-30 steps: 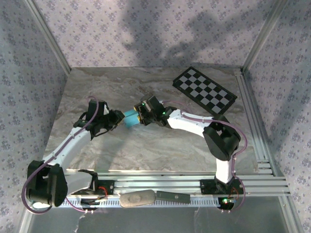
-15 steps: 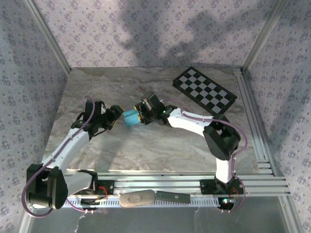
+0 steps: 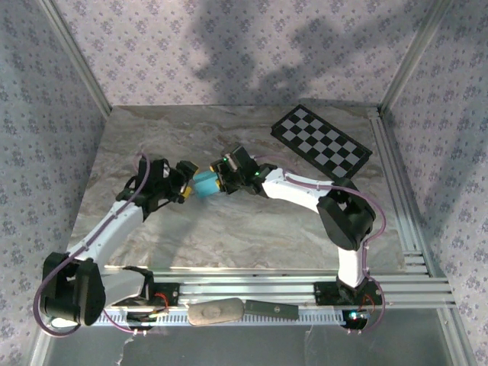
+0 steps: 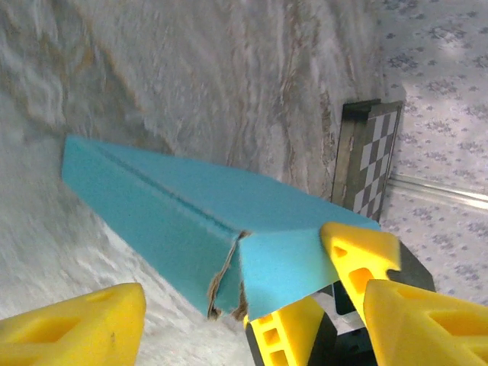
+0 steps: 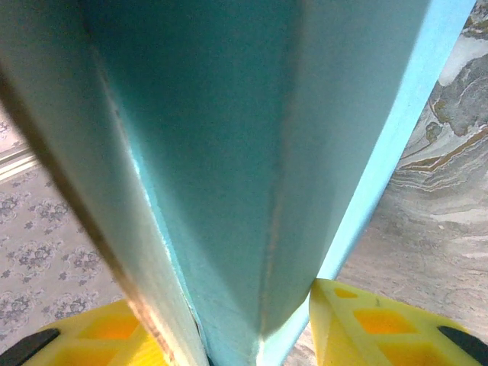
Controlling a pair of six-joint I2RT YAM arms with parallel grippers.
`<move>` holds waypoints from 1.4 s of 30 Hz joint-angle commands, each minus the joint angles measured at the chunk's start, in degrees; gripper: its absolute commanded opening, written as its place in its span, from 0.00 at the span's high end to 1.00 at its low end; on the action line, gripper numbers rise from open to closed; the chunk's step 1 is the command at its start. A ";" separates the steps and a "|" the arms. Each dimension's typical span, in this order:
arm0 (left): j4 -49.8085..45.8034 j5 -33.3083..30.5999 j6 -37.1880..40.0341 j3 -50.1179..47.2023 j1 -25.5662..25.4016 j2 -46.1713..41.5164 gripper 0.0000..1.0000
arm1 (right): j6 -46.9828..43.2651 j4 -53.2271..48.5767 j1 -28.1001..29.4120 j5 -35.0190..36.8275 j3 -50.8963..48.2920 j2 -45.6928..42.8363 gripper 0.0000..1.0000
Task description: Fold the paper box
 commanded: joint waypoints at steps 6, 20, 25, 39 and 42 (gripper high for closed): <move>-6.50 -3.36 -16.75 0.58 -1.73 -0.63 0.28 | 1.20 0.24 -1.72 -2.22 -1.99 1.26 0.56; -14.08 2.10 -28.66 11.59 1.16 9.91 0.18 | 2.46 2.75 -4.58 -7.05 -2.67 2.41 0.56; -9.05 7.25 -34.48 11.60 0.75 15.48 0.12 | 2.09 2.41 -5.35 -7.38 -2.24 2.52 0.56; -4.19 10.34 -42.04 15.62 0.13 25.12 0.12 | 1.74 3.11 -5.30 -8.95 -1.77 3.53 0.57; -5.42 10.40 -42.12 17.62 0.10 26.95 0.15 | 1.76 3.14 -5.11 -9.00 -1.77 3.56 0.57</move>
